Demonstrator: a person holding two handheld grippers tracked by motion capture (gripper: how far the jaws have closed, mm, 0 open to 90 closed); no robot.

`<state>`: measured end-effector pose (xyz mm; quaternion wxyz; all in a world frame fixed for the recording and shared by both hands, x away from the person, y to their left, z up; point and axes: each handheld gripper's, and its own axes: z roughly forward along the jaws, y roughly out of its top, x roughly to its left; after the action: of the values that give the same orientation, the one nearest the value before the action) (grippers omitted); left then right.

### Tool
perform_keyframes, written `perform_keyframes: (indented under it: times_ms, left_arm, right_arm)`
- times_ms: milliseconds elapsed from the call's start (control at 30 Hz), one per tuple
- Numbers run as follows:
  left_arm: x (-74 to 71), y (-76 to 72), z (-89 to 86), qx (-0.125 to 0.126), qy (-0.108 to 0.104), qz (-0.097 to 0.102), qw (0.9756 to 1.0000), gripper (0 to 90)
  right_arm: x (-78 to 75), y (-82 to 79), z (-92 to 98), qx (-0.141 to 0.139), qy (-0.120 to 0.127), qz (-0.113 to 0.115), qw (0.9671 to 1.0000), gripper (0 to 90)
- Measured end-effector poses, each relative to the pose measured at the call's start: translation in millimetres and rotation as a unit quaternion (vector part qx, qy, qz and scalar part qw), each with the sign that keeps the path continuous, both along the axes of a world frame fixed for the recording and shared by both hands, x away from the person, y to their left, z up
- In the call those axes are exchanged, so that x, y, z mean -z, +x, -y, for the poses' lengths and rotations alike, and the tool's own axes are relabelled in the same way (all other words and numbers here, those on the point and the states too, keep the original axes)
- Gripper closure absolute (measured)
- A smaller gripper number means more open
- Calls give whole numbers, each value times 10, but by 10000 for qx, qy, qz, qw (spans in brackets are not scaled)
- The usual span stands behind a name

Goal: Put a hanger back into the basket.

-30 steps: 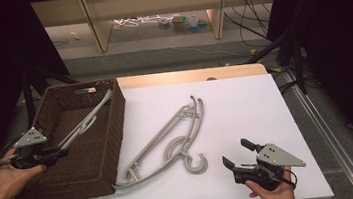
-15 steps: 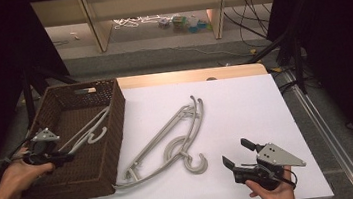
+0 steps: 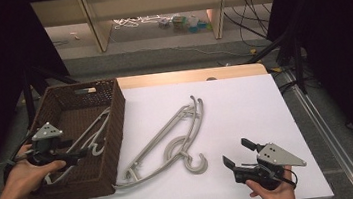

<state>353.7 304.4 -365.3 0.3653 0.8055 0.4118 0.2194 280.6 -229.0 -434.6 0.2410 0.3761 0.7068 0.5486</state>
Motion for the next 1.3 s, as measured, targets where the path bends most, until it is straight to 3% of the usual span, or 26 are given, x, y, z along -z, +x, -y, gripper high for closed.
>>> perform_keyframes:
  times_ms: [100, 167, 200, 267, 300, 333, 400, 433, 500, 533, 600, 633, 667, 700, 767, 833, 933, 1133, 1300]
  left_arm:
    - [-41, -58, 93, 16, -203, 170, 9996, 299]
    - [-83, -96, 167, 316, -290, 321, 9986, 286]
    - [-81, -140, 254, 349, -699, 503, 9957, 273]
    - [-80, -158, 281, 342, -812, 558, 9945, 238]
    - [-75, -188, 341, 358, -1094, 717, 9908, 239]
    - [-75, -188, 341, 358, -1094, 717, 9908, 236]
    - [-74, -255, 442, 269, -1436, 924, 9849, 222]
    - [-74, -255, 442, 269, -1436, 924, 9849, 212]
    - [-73, -280, 504, 269, -1646, 1061, 9803, 200]
    - [-68, -308, 565, 277, -1728, 1082, 9786, 190]
    - [-66, -323, 597, 278, -1730, 1134, 9780, 182]
    - [-54, -331, 641, 310, -1823, 1241, 9749, 174]
    - [-51, -353, 678, 317, -1830, 1235, 9748, 172]
    - [-26, -386, 761, 366, -1975, 1329, 9706, 171]
    - [-20, -388, 782, 495, -1896, 1395, 9707, 171]
    - [36, -416, 899, 658, -2016, 1474, 9661, 164]
    - [76, -425, 961, 683, -1964, 1482, 9668, 164]
    - [196, -450, 1108, 770, -2084, 1353, 9656, 159]
    - [323, -474, 1254, 840, -1997, 1473, 9651, 160]
  right_arm:
    - [-11, -7, 5, 50, -84, -10, 10000, 185]
    - [-10, -8, 5, 49, -82, -8, 10000, 184]
    - [-11, -10, 6, 41, -75, 5, 10000, 183]
    - [-14, -9, 5, 29, -64, 30, 10000, 183]
    - [-10, -8, 0, 38, -34, 75, 10000, 182]
    - [-10, -8, 0, 38, -34, 75, 10000, 182]
    - [-11, -8, -1, 44, -18, 81, 10000, 179]
    - [-11, -8, -1, 44, -18, 81, 10000, 179]
    - [-10, -8, -2, 37, -19, 67, 10000, 175]
    - [-7, 7, 3, 6, -16, 197, 9998, 173]
    - [-7, 15, 6, -8, -46, 275, 9996, 171]
    - [-7, 11, 3, 4, -61, 269, 9996, 164]
    - [-9, 10, 3, 16, -50, 267, 9996, 162]
    - [-8, 16, 2, -1, -20, 301, 9995, 161]
    - [-10, 16, 3, 6, -14, 320, 9995, 161]
    - [-24, 2, 16, 59, -53, 279, 9996, 158]
    - [-22, 8, 18, 48, -19, 327, 9995, 158]
    - [-25, 7, 17, 13, -1, 340, 9994, 157]
    - [-16, 18, 31, -53, 51, 357, 9993, 156]
